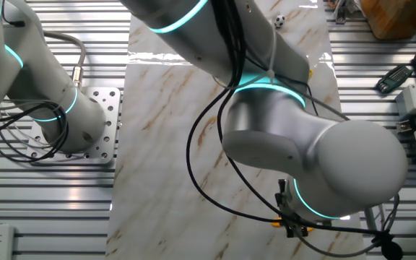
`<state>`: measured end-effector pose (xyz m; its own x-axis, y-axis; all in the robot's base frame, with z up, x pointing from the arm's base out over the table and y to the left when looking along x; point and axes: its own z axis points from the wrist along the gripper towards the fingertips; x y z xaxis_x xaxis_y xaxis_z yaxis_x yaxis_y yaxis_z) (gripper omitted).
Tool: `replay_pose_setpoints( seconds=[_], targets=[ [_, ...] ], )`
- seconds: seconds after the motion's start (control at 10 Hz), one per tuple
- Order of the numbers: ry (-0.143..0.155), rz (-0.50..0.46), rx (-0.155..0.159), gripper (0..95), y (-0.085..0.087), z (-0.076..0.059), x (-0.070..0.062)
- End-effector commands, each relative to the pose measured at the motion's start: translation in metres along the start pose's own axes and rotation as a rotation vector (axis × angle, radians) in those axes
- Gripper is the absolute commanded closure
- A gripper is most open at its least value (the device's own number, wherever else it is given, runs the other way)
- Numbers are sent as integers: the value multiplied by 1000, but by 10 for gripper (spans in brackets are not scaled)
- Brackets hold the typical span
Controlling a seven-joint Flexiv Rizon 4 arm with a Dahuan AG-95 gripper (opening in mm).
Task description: Attach the bubble ring to the ball
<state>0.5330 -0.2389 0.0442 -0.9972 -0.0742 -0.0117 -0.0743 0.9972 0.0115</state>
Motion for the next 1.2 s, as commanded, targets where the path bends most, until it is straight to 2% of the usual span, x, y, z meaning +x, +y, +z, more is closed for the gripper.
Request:
replay_pose_setpoints(
  seconds=[0.1,0.2,0.4,0.5,0.7,0.9,1.0,1.2],
  targets=[
    [-21,-12,-9,950,0,-1,1],
    [-21,-2,-8,950,0,-1,1],
    [-1,53,14,950,0,-1,1],
    [-3,68,39,950,0,-1,1],
    [-26,98,58,950,0,-1,1],
    [-26,123,82,950,0,-1,1],
    [-29,125,70,950,0,-1,1],
    [-30,121,68,950,0,-1,1]
  ],
)
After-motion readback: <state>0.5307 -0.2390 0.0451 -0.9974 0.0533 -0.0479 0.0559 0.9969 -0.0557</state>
